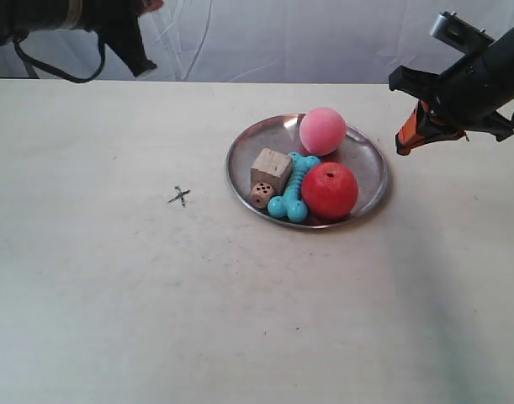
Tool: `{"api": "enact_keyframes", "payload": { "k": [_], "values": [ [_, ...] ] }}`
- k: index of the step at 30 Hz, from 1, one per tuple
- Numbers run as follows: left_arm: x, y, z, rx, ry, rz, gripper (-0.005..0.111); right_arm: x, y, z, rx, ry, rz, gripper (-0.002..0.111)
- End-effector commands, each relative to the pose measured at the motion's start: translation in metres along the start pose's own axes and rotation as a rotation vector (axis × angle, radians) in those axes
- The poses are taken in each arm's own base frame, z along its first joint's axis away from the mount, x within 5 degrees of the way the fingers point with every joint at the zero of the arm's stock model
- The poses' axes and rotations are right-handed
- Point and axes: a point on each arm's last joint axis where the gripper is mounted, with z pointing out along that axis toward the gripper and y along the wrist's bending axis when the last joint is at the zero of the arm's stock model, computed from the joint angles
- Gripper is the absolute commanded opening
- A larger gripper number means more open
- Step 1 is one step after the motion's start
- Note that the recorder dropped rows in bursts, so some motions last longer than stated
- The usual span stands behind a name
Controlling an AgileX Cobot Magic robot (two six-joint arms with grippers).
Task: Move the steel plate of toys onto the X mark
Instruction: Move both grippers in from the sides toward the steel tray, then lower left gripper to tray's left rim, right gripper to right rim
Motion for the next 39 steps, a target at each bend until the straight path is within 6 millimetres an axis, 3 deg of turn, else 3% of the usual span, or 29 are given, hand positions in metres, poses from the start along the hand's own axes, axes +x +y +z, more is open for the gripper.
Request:
{"api": "enact_keyframes", "payload": {
  "k": [1, 3, 6, 9, 10, 12, 13, 15, 19, 22, 27, 32, 39],
  "values": [
    [0.032, 0.022, -0.011, -0.300, 0.320, -0.321, 0.000, -0.001, 0.002, -0.005, -0.006, -0.015, -0.010, -0.001],
    [0.052, 0.017, -0.017, -0.281, 0.495, -0.531, 0.000, -0.002, 0.002, -0.005, -0.005, -0.017, -0.012, -0.001],
    [0.073, -0.006, -0.014, 0.021, 0.605, -0.746, 0.000, -0.003, 0.001, -0.005, 0.001, -0.035, -0.032, -0.001],
    [0.085, -0.020, -0.002, 0.214, 0.585, -1.163, 0.000, -0.005, -0.001, -0.006, 0.028, -0.056, -0.053, -0.001],
    [0.091, -0.026, 0.008, 0.354, 0.548, -1.371, 0.000, -0.007, -0.005, -0.005, 0.064, -0.070, -0.074, -0.001],
    [0.095, -0.029, 0.023, 0.532, 0.430, -1.601, 0.000, -0.010, -0.009, -0.001, 0.076, -0.084, -0.070, -0.001],
    [0.102, -0.035, 0.039, 0.700, 0.307, -1.767, 0.000, -0.011, -0.012, 0.006, 0.078, -0.081, -0.058, -0.001],
    [0.111, -0.043, 0.063, 0.782, 0.243, -1.894, 0.000, -0.012, -0.021, 0.023, 0.079, -0.052, -0.031, -0.001],
    [0.116, -0.062, 0.089, 0.708, 0.382, -1.734, 0.000, -0.014, -0.038, 0.046, 0.077, -0.025, 0.029, 0.004],
    [0.101, -0.073, 0.097, 0.708, 0.404, -1.620, 0.001, -0.016, -0.049, 0.053, 0.075, -0.036, 0.075, 0.016],
    [0.074, -0.083, 0.107, 0.661, 0.394, -1.453, 0.013, -0.021, -0.070, 0.055, 0.055, -0.076, 0.181, 0.038],
    [0.057, -0.099, 0.113, 0.643, 0.405, -1.308, 0.025, -0.023, -0.076, 0.068, -0.004, -0.090, 0.209, 0.040],
    [0.076, -0.129, 0.125, 0.663, 0.564, -1.408, 0.026, -0.019, -0.083, 0.089, -0.054, -0.057, 0.230, 0.040]
  ]
}}
